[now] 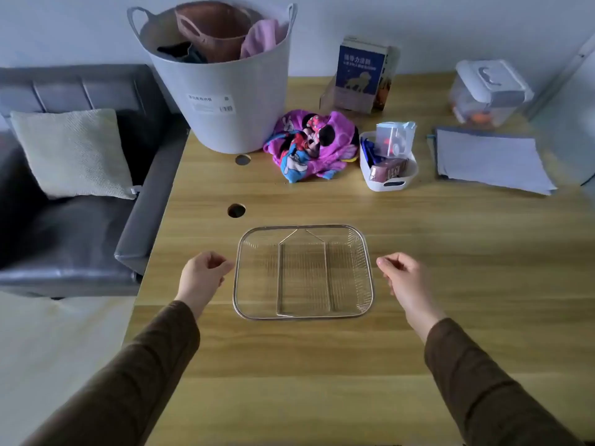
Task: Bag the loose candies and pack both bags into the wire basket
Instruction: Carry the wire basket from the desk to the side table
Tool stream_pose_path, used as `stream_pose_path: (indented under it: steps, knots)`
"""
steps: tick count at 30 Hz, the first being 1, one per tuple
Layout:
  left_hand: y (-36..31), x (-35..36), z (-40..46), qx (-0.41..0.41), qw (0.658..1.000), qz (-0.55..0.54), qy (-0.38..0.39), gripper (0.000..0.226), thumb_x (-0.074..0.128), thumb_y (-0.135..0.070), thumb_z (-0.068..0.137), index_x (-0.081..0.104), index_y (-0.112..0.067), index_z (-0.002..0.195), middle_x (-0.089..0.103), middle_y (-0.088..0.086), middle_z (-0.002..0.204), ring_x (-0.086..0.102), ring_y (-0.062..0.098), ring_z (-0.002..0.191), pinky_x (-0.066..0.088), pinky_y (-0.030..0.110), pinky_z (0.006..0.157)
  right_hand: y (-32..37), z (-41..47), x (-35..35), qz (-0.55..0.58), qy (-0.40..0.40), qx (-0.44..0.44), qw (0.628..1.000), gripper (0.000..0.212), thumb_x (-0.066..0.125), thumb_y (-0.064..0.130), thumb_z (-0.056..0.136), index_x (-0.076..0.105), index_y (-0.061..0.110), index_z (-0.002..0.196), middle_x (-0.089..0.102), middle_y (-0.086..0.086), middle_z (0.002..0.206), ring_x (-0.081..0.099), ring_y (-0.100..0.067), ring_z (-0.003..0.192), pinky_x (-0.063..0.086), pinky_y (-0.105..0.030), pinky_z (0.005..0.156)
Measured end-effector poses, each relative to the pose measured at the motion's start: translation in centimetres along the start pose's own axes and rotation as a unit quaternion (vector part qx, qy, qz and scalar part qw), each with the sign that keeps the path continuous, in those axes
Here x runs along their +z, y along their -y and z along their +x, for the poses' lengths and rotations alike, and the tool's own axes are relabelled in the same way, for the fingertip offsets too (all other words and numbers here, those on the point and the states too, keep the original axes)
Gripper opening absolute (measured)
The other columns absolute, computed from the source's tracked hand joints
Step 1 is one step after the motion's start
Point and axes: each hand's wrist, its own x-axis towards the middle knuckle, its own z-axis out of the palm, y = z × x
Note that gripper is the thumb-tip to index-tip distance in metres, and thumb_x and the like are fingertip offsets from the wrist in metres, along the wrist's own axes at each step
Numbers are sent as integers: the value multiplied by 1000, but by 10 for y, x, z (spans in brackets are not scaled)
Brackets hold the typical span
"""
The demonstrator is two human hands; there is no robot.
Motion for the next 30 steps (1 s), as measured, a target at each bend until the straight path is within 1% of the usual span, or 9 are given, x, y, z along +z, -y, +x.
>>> stream_pose_path:
  steps: [2, 4, 7, 12, 15, 17, 21, 26, 30]
  knots:
    - [1, 1, 3, -10, 1000, 27, -13, 14, 76, -23, 92, 71, -11, 88, 67, 6, 76, 58, 22, 71, 55, 38, 71, -5, 5, 2, -10, -2, 12, 1000, 14, 68, 15, 94, 68, 8, 82, 55, 0, 64, 44, -14, 56, 36, -24, 51]
    - [6, 3, 3, -22, 999, 36, -10, 16, 76, -25, 92, 70, -11, 88, 67, 5, 77, 58, 21, 70, 54, 37, 71, -15, 8, 5, -16, 6, 37, 999, 14, 69, 19, 94, 67, 12, 81, 57, 2, 67, 46, -14, 59, 36, -27, 55]
    - [11, 7, 4, -36, 999, 34, 0, 20, 77, -29, 91, 71, -10, 88, 67, 5, 77, 57, 19, 69, 55, 37, 71, -23, 9, 8, -36, 9, 49, 998, 16, 70, 25, 93, 66, 15, 80, 57, 4, 69, 48, -14, 62, 36, -28, 57]
    - [16, 13, 5, -42, 999, 22, 12, 23, 76, -29, 93, 73, -7, 90, 67, 6, 79, 58, 19, 70, 56, 32, 71, -28, 9, 12, -47, 23, 57, 997, 20, 70, 30, 92, 68, 14, 79, 57, 6, 66, 46, -12, 57, 33, -26, 54]
    - [17, 16, 6, -40, 999, 29, 15, 22, 75, -28, 93, 74, -6, 92, 69, 7, 80, 59, 19, 70, 57, 35, 72, -28, 10, 13, -55, 30, 57, 996, 20, 70, 30, 92, 69, 13, 80, 56, 6, 64, 44, -12, 56, 32, -25, 53]
    - [18, 18, 7, -39, 998, 35, 17, 20, 75, -27, 94, 74, -7, 92, 70, 9, 82, 59, 20, 71, 59, 38, 75, -28, 11, 13, -60, 36, 57, 996, 20, 70, 29, 92, 70, 12, 81, 59, 4, 67, 47, -14, 59, 34, -26, 55]
    - [18, 21, 8, -37, 998, 41, 9, 18, 74, -24, 94, 75, -6, 90, 70, 10, 82, 59, 22, 72, 61, 45, 82, -28, 13, 13, -67, 41, 45, 996, 18, 70, 28, 92, 73, 12, 84, 70, -3, 80, 58, -16, 73, 43, -30, 65]
    - [17, 22, 6, -33, 998, 56, -1, 19, 74, -22, 94, 74, -4, 88, 70, 10, 79, 58, 22, 70, 60, 47, 82, -31, 19, 16, -75, 39, 42, 996, 17, 69, 27, 92, 72, 14, 81, 70, -6, 79, 57, -19, 71, 43, -32, 65]
    - [18, 19, 0, -25, 998, 57, -11, 17, 74, -20, 93, 71, -8, 81, 67, 6, 74, 58, 22, 70, 57, 42, 76, -25, 19, 18, -80, 29, 28, 996, 19, 70, 25, 92, 72, 10, 80, 72, -17, 84, 54, -20, 68, 42, -32, 64]
